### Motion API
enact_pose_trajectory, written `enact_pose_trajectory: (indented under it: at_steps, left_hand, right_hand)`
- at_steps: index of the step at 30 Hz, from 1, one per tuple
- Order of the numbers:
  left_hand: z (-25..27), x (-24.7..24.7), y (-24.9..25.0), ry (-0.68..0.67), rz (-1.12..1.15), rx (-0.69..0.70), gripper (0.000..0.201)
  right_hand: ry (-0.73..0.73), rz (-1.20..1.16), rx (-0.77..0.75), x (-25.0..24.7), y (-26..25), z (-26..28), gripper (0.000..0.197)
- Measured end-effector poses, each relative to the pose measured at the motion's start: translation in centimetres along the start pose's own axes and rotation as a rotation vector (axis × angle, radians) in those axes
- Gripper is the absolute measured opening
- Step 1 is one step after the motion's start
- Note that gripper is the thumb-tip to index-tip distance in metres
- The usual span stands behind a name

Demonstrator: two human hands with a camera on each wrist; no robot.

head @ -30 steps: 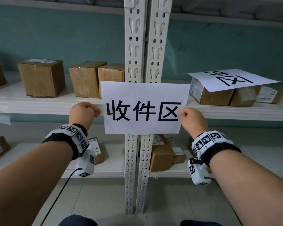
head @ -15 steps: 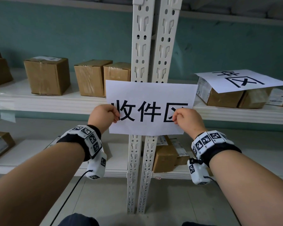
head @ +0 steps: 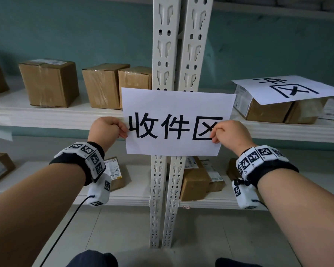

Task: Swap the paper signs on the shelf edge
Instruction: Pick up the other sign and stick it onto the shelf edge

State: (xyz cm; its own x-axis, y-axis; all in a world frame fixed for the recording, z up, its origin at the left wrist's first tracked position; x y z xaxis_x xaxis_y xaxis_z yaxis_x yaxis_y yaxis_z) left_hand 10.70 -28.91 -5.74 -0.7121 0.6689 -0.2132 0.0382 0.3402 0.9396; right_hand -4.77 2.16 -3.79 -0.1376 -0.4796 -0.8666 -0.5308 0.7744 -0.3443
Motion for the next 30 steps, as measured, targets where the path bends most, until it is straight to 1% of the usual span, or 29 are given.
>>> enact_pose_trajectory:
  at_steps: [4, 7, 10, 12, 16, 19, 24, 26, 28, 30]
  left_hand:
    - [-0.1, -0.2, 0.1, 0.010, 0.016, -0.018, 0.039]
    - [-0.2, -0.6, -0.2, 0.007, 0.019, -0.033, 0.039]
    - [-0.5, -1.2, -0.7, 0.044, 0.011, -0.048, 0.040]
    - [-0.6, -1.5, -0.9, 0.055, 0.017, -0.057, 0.040]
    - [-0.8, -1.4, -1.1, 0.064, 0.029, -0.059, 0.041]
    - [-0.9, -1.3, -1.3, 0.081, 0.051, -0.076, 0.041]
    - [-1.1, -3.4, -3.3, 0.197, 0.083, -0.186, 0.040]
    - [-0.6, -4.1, -3.6, 0.223, 0.050, -0.183, 0.038]
    - [-0.1, -4.2, -3.4, 0.213, -0.005, -0.156, 0.036]
    - [0.4, -3.8, -2.9, 0.170, -0.052, -0.135, 0.034]
  right_hand:
    - [0.007, 0.000, 0.018, -0.4, 0.7, 0.0, 0.038]
    - [-0.008, 0.033, 0.004, -0.9, 1.2, 0.1, 0.038]
    - [-0.028, 0.059, -0.011, -1.5, 1.6, 0.2, 0.037]
    - [-0.016, 0.060, 0.003, -1.7, 1.9, 0.2, 0.037]
    - [0.036, 0.019, 0.089, -1.7, 3.1, 0.6, 0.039]
    - [0.034, 0.000, 0.144, -1.8, 3.7, 0.6, 0.040]
    - [0.056, 0.003, 0.256, -1.9, 4.2, 1.2, 0.039]
    - [0.070, 0.021, 0.305, -1.6, 4.6, 1.3, 0.036]
    - [0.098, 0.077, 0.360, -1.4, 4.8, 1.4, 0.031]
    - [0.096, 0.144, 0.399, -1.0, 4.9, 1.4, 0.028]
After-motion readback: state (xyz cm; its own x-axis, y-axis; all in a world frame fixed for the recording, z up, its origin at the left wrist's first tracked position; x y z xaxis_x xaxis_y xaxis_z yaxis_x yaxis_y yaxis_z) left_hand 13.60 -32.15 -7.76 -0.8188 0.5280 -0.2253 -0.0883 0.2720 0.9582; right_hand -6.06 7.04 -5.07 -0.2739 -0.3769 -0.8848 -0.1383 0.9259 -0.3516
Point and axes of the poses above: each hand's wrist, its own z-axis away from the middle knuckle, its own x-axis out of the palm, y = z × x, the point moved 3 cm from there along -z, towards the middle knuckle, and after that the axes turned 8 degrees about z, right-handed, at the moved point
